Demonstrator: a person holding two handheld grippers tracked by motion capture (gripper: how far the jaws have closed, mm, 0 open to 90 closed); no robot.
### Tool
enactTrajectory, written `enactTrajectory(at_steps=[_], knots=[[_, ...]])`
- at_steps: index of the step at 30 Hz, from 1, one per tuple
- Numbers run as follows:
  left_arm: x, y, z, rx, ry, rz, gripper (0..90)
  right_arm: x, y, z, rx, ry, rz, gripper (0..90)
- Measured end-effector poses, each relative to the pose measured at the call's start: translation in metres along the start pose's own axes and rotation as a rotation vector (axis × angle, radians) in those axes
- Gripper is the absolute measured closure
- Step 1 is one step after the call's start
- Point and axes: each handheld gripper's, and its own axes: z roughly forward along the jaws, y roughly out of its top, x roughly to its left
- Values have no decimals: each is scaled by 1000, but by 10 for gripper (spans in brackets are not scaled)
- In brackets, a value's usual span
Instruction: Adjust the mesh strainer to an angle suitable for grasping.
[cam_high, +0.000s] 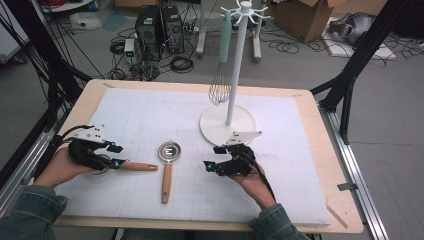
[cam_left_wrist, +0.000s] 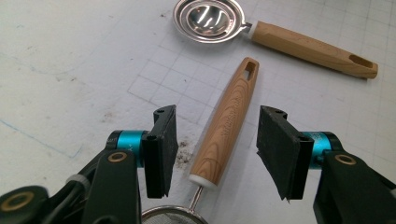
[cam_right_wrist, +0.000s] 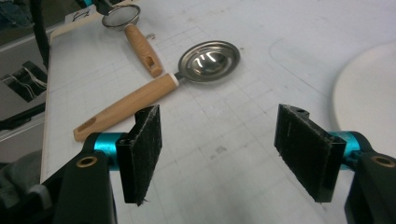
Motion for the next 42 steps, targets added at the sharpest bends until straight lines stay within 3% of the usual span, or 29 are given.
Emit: enactTrajectory(at_steps=[17,42], knots=[[1,-1,7,23,-46,24,473,-16,-23,-38,-15,-61,46,294],[10,-14,34,139,-111,66,514,-21,-33,-48,-20,-68,57,291]])
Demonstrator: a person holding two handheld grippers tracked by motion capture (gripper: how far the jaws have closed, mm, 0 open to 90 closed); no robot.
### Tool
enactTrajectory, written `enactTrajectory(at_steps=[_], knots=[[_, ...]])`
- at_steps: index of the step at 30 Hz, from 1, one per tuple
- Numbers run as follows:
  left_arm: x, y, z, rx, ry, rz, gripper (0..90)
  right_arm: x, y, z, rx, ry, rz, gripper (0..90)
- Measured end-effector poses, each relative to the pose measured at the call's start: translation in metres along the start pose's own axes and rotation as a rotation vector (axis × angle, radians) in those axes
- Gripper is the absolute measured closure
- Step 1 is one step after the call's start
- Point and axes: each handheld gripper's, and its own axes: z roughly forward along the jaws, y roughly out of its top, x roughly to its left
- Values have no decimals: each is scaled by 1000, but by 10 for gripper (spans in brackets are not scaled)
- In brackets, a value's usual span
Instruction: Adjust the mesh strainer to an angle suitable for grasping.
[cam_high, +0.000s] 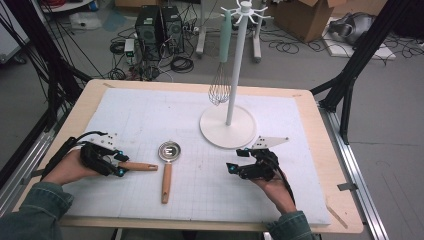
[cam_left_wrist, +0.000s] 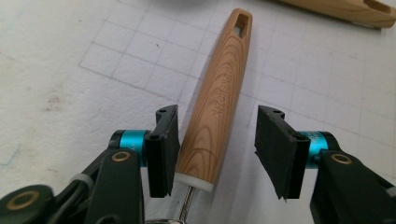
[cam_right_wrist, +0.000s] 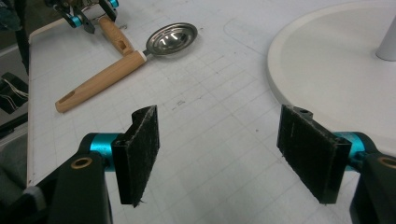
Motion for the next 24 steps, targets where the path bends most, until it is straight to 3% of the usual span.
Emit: enactTrajectory(at_steps=[7,10,18,24], knots=[[3,-1,6,33,-11,-2,560,-2,-7,-4,-8,-5,5,292],[4,-1,8,50,-18,-21,564,-2,-9,-5,-11,-8,16,292],[1,-1,8,60,15,28,636,-2,-9,-4,-12,-8,20,292],[1,1,5,69,-3,29,701,-1,-9,-2,-9,-3,19,292]])
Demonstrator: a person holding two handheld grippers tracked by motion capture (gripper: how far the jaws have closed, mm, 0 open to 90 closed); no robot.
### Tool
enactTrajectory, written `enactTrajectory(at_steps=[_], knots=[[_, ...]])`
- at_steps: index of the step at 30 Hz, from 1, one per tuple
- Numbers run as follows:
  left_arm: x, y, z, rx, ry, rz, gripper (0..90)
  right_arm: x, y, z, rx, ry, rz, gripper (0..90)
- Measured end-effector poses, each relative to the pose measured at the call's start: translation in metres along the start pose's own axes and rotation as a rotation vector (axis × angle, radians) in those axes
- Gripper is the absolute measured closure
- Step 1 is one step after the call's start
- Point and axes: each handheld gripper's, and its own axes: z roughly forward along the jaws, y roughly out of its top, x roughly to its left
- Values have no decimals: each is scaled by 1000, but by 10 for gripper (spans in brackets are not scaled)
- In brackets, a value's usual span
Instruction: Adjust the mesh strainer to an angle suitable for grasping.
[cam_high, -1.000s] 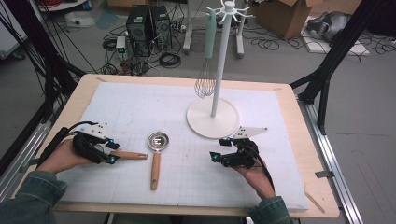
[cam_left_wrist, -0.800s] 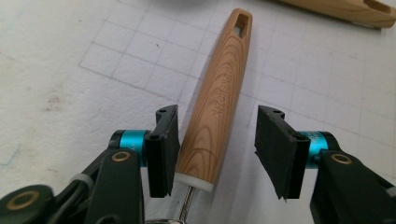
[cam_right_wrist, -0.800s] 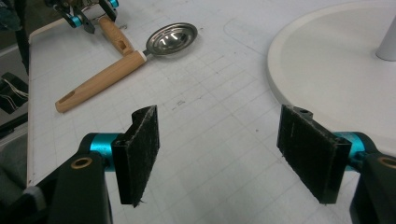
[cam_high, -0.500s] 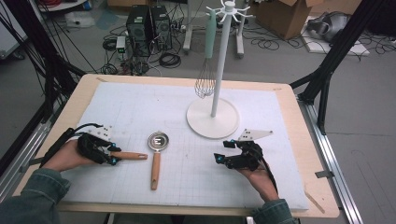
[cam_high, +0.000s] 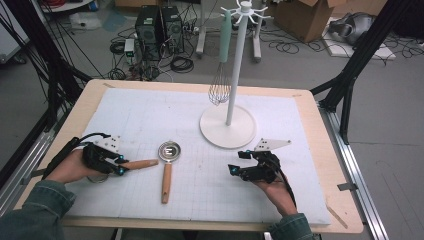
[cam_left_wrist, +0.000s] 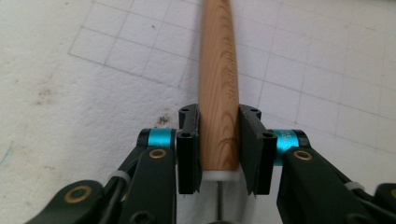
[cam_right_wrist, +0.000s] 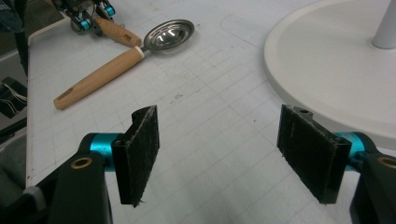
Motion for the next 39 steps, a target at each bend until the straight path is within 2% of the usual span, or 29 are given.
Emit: enactTrajectory(at_steps=[11,26,39], knots=[[-1,0,-2,13,-13,0,702,1,2,4,5,5,-4,291],[-9,8,-16,-44,-8,17,702,6,7,12,8,28,-12,291],[-14,21,-20,-98,-15,32,702,13,16,16,-18,53,-10,282]])
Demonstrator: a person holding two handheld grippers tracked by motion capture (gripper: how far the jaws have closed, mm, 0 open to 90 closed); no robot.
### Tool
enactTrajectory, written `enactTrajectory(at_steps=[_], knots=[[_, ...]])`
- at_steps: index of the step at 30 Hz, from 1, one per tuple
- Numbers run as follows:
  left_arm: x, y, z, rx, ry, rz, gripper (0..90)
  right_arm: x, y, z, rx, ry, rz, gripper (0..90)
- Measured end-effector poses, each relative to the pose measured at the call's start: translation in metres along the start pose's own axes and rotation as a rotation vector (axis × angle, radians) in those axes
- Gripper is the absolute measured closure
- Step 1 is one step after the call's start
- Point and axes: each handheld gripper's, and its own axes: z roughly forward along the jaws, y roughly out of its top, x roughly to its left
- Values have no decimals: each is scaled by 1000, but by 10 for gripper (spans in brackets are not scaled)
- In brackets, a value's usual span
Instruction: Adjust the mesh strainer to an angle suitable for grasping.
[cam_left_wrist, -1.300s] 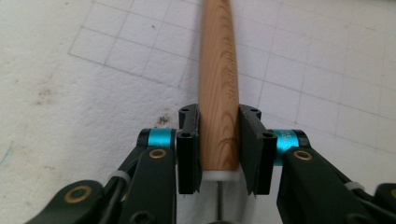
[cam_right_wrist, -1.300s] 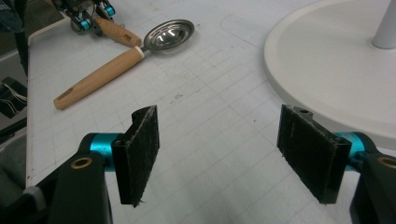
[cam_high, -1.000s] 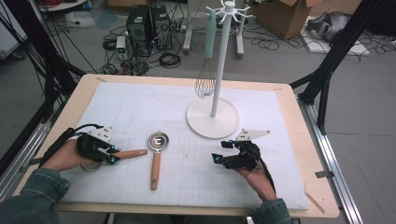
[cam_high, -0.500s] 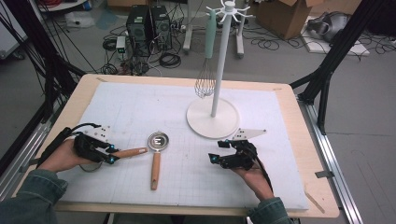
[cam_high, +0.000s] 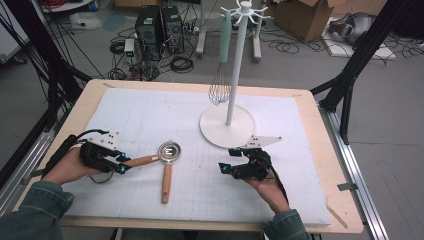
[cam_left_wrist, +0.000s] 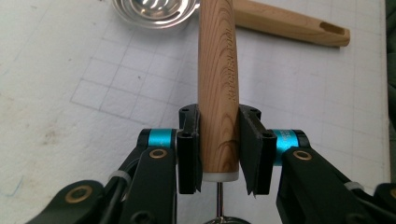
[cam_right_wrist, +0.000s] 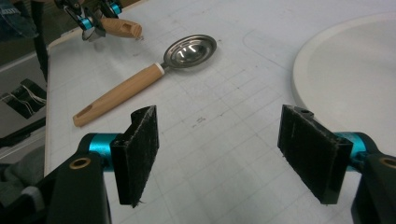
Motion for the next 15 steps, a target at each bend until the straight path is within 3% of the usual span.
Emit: enactTrajectory(at_steps=[15], knots=[[-6,25,5,-61,-23,29,702,7,9,3,-29,25,-16,239]])
